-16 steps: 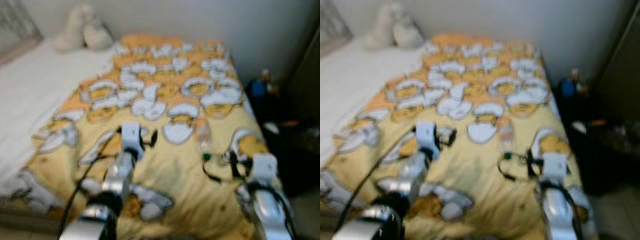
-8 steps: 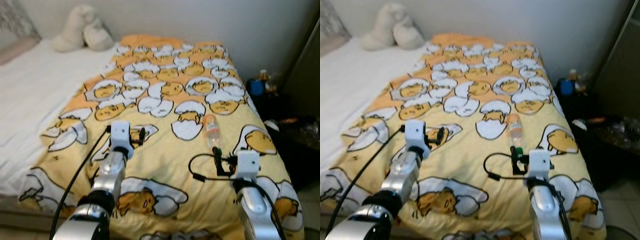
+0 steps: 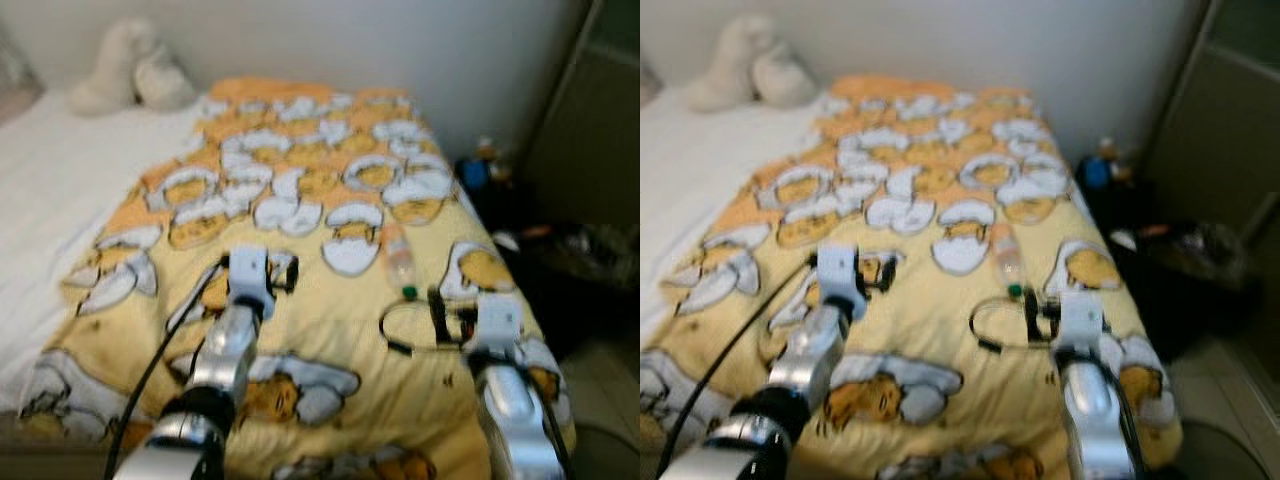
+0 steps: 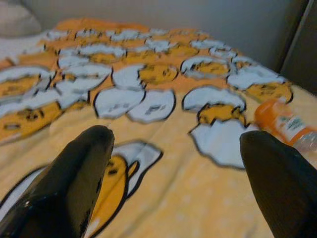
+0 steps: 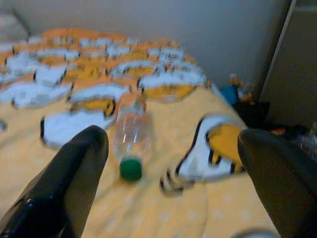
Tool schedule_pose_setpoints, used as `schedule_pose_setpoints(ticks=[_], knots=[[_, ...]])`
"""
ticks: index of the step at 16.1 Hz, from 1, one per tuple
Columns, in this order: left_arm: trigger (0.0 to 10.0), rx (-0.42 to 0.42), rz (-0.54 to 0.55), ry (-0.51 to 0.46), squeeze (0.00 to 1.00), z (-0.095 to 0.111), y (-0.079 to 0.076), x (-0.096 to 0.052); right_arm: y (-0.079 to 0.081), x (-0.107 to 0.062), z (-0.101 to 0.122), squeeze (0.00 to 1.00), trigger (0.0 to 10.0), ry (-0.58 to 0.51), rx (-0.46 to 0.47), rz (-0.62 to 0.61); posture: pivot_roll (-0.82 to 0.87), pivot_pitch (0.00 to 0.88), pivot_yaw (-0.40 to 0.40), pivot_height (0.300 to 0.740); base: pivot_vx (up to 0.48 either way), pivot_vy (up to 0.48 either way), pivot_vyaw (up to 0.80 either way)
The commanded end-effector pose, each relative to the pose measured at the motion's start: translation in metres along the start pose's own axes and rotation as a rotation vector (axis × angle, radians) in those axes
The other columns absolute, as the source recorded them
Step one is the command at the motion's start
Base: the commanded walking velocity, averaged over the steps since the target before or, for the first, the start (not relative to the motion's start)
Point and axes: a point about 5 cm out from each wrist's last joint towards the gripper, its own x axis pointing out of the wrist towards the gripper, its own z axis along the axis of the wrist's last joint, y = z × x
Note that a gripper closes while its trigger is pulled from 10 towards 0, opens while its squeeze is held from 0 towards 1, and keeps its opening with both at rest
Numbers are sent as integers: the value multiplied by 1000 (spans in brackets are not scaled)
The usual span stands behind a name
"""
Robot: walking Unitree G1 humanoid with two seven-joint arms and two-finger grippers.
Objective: Clean up the room
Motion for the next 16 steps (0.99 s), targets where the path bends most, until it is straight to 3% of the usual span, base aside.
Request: schedule_pose_setpoints(ticks=[1,5,7,9,10,11,14,16], knots=[[10000,1,1,-11,0,1,1,-1,-3,6,5,0,10000,-2,3,-6,-8,0,58,740,450,0,0],[10000,38,-9,-30,0,6,3,-1,-3,47,34,0,10000,-33,54,3,39,0,54,740,224,0,0],[10000,56,-41,-56,0,10,2,-3,-4,58,37,0,10000,-5,81,-8,89,0,52,740,0,0,0],[10000,93,-81,-93,0,17,4,-8,-7,67,38,0,10000,29,61,-24,136,53,48,740,0,0,0],[10000,129,-121,-135,0,27,6,-17,-11,71,38,0,10000,50,40,-51,182,141,44,740,0,0,0],[10000,141,-125,-147,0,31,11,-23,-11,74,38,0,10000,58,19,-54,208,176,48,740,0,0,0],[10000,191,-125,-168,0,43,21,-40,-8,81,42,0,10000,69,-1,-51,260,254,56,740,0,0,0],[10000,197,-125,-172,0,49,22,-54,-16,89,52,0,10000,72,-9,-102,290,290,51,740,0,0,0]])
